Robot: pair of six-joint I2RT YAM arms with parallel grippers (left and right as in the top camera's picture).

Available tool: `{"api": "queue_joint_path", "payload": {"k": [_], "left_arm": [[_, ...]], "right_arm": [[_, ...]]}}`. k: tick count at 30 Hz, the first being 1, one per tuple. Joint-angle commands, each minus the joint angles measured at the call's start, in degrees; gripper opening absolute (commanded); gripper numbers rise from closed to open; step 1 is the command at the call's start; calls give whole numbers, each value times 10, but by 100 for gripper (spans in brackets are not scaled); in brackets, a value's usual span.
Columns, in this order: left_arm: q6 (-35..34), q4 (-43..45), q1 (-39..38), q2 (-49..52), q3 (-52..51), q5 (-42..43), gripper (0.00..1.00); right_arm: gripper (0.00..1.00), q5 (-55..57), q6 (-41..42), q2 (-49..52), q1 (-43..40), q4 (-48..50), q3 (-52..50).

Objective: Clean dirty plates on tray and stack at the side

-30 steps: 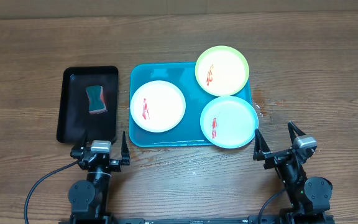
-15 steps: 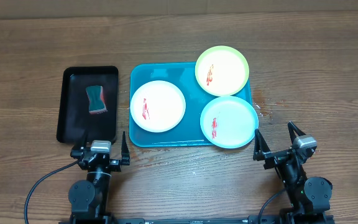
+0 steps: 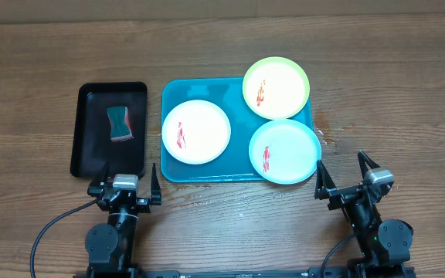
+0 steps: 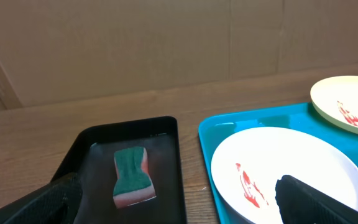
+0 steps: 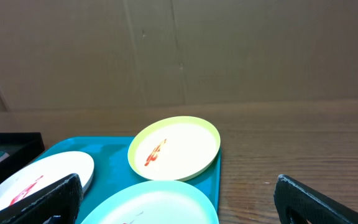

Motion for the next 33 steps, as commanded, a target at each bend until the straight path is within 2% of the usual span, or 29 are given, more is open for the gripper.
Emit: {"api": "queue_joint_path", "payload": {"k": [1, 14, 17, 20, 27, 33], "left_arm": [[6, 1, 3, -5, -2, 9, 100], [-12, 3, 3, -5, -2, 12, 100], [-92, -13, 3, -5, 5, 19, 100], [-112, -37, 3, -5, 23, 55, 100], [-109, -143, 3, 17, 133, 70, 100], [-109, -243, 3, 132, 271, 79, 100]], "right_arm": [[100, 5, -2, -5, 3, 2, -6], [100, 13, -2, -5, 3, 11, -5], [100, -22, 2, -4, 3, 10, -2], [100, -47, 3, -3, 3, 4, 14], [100, -60, 3, 47, 3, -44, 113], [100, -63, 2, 160, 3, -125, 263]]}}
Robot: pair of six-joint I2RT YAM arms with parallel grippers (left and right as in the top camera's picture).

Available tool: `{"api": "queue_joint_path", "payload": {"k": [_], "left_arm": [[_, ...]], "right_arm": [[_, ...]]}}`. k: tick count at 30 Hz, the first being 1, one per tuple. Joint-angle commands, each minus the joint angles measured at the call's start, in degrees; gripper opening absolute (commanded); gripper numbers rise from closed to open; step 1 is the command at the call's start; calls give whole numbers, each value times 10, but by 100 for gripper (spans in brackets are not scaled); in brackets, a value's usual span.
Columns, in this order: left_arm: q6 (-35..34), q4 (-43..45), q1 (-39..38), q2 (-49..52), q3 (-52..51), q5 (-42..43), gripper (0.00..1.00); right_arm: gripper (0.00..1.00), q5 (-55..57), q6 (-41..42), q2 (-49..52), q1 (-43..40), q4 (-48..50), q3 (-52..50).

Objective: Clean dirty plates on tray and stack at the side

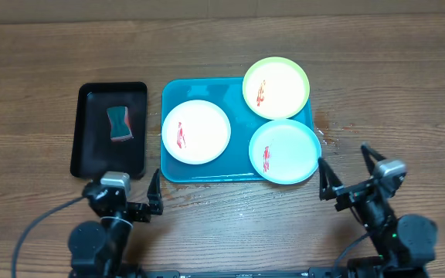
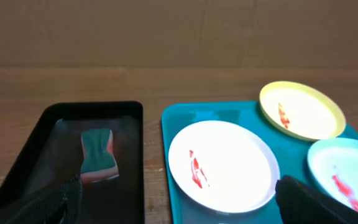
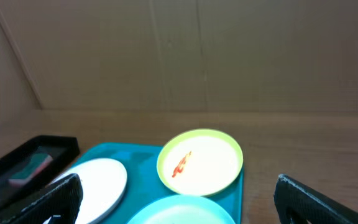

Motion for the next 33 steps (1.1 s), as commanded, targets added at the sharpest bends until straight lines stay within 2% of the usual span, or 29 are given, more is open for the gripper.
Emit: {"api": "queue_joint_path", "payload": {"k": [1, 6, 11, 16, 19, 21, 23, 27, 31, 33], "left_arm": [[-12, -30, 3, 76, 85, 26, 100], [-12, -115, 3, 244, 250, 61, 100], [30, -287, 3, 430, 461, 101, 100], [35, -468, 2, 606, 668, 99, 100], [35, -536, 2, 686, 753, 100, 100], [35, -550, 2, 730, 783, 99, 100], [35, -551, 2, 758, 787, 100, 100], [3, -549, 2, 804, 787, 112, 100], [3, -539, 2, 843, 786, 114, 100], [3, -535, 2, 864, 786, 119, 100]], "right_arm": [[100, -11, 2, 63, 3, -31, 86], [100, -31, 2, 171, 3, -102, 210], [100, -37, 2, 280, 3, -211, 329], [100, -47, 2, 403, 3, -343, 460], [100, -47, 2, 488, 3, -435, 542], [100, -47, 2, 538, 3, -487, 586], [100, -47, 2, 575, 3, -500, 602], [100, -113, 43, 632, 3, -463, 602], [100, -150, 43, 680, 5, -436, 602], [95, -147, 43, 701, 10, -425, 602]]}}
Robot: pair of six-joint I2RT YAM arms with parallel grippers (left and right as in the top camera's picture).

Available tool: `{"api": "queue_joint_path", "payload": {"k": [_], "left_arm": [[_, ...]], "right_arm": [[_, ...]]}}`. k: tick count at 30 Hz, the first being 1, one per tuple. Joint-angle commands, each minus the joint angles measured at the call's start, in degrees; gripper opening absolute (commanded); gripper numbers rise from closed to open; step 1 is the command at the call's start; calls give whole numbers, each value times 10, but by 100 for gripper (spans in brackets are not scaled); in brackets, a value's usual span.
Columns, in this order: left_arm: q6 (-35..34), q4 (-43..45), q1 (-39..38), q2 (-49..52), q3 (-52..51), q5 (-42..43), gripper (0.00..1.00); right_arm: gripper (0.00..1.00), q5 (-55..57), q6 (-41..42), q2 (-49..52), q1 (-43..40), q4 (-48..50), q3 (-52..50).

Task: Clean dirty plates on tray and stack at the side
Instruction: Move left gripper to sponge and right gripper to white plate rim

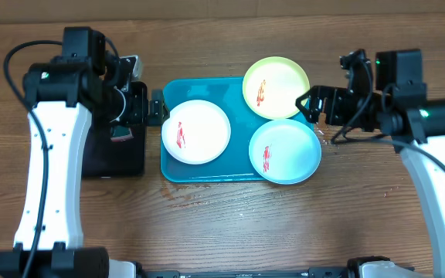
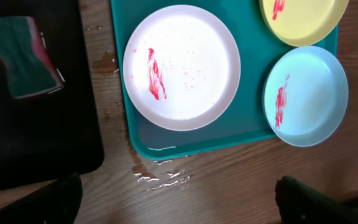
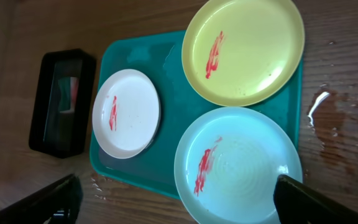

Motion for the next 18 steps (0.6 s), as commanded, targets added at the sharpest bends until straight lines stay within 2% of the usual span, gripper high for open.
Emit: {"api": "queue_joint_path", "payload": {"k": [1, 3, 5, 8, 12, 14, 18], "left_arm": [[-12, 4, 2, 31, 13, 16, 100], [-12, 7, 3, 47, 13, 13, 100], [-32, 11, 8, 55, 13, -20, 94], [-99, 10, 17, 53, 20, -134, 93], [-134, -6, 26, 46, 42, -238, 95], [-134, -3, 26, 43, 43, -252, 97], [-133, 10, 26, 44, 42, -258, 97]], "right_arm": [[91, -28, 12, 26, 14, 14, 16], [87, -10, 32, 44, 29, 27, 16], [84, 24, 56, 65, 52, 43, 16], [78, 63, 83, 97, 96, 71, 16], [72, 116, 127, 156, 164, 110, 17], [68, 123, 137, 188, 189, 129, 19], [51, 175, 137, 253, 231, 155, 27]]}}
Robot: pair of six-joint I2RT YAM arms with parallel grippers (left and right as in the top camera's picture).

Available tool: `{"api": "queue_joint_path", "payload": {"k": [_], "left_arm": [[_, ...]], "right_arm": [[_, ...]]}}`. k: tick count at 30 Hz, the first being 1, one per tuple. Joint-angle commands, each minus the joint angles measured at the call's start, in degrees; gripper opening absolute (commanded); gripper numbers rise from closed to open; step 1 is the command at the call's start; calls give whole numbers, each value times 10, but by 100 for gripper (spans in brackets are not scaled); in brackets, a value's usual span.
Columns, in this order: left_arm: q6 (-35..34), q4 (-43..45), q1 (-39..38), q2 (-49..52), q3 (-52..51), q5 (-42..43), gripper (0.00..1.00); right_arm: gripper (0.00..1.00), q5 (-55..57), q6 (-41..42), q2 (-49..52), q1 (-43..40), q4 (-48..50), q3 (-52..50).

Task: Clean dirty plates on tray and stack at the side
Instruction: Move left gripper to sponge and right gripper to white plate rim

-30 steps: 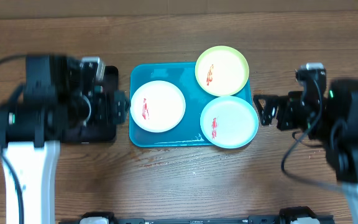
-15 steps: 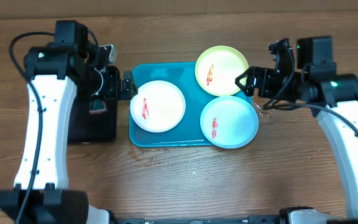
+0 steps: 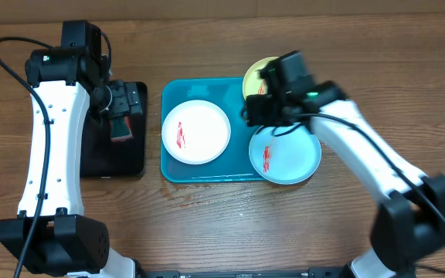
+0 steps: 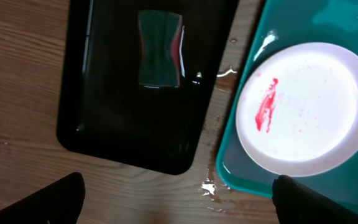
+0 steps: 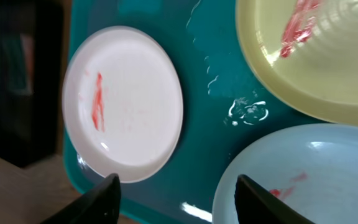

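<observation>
Three dirty plates lie on the teal tray (image 3: pixel 207 89). They are a white plate (image 3: pixel 196 131), a light blue plate (image 3: pixel 288 154) and a yellow-green plate (image 3: pixel 252 77) partly hidden under my right arm. Each has a red smear. A green and red sponge (image 4: pixel 160 48) lies in the wet black tray (image 3: pixel 107 154). My left gripper (image 3: pixel 123 104) hangs open high over the black tray, above the sponge. My right gripper (image 5: pixel 182 199) is open over the teal tray's middle, between the white plate (image 5: pixel 126 102) and the light blue plate (image 5: pixel 297 174).
Water drops lie on the wooden table beside the teal tray (image 4: pixel 229 165) and to its right. The black tray sits just left of the teal one. Bare wood runs along the table's front and right side.
My left gripper has moved left from the teal tray's left edge to above the sponge. My right gripper has moved from beyond the tray's right edge to over its middle. Both are open.
Both arms were folded low at the table's front edge, grippers open, and stood much the same at the following moment. Then both were raised, left by the teal tray's left edge, right off its right edge. Now left is over the sponge, right over the plates.
</observation>
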Motion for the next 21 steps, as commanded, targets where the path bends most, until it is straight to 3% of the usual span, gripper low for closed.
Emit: {"api": "queue_joint_path", "payload": {"k": [1, 4, 10, 21], "left_arm": [[-17, 10, 0, -12, 15, -40, 97], [-17, 11, 0, -12, 15, -40, 96], [-17, 9, 0, -12, 15, -40, 96], [-17, 14, 0, -9, 15, -40, 95]], "right_arm": [[49, 80, 19, 39, 28, 18, 18], [49, 134, 19, 73, 59, 48, 18], [45, 142, 19, 129, 88, 98, 18], [18, 159, 34, 158, 90, 113, 18]]}}
